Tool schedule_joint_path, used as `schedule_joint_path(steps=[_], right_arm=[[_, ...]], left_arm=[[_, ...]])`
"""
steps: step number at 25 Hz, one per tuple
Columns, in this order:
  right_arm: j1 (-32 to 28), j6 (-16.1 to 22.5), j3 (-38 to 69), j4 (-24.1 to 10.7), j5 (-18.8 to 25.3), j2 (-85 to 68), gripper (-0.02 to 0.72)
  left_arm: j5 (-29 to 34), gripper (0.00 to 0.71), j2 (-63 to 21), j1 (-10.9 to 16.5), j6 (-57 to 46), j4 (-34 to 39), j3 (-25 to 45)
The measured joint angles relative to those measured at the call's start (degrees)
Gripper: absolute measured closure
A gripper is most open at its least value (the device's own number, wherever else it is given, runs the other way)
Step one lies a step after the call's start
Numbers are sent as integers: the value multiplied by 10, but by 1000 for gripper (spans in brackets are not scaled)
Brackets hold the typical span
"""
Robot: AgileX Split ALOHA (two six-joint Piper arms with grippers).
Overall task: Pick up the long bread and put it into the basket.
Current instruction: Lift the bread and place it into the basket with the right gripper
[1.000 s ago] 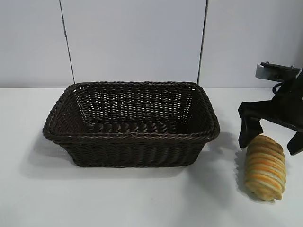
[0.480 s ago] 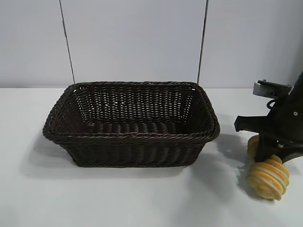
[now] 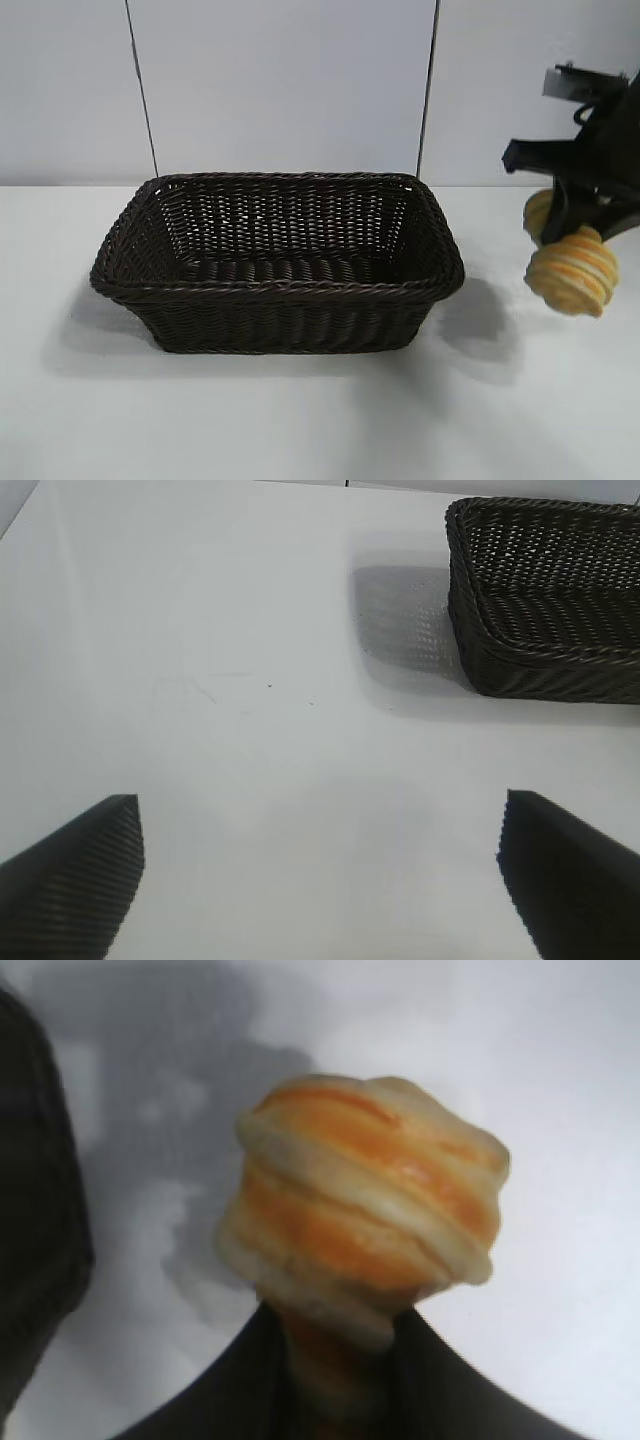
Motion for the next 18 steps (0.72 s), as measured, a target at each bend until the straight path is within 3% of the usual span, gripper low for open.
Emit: schedule_joint_path(steps=[7,18], right_arm=[[18,0,-44,28,-1,0,545],[168,4,-176,13,12,77,545]], left_arm=[[0,15,0,0,0,1,0],[0,15,0,0,0,1,0]])
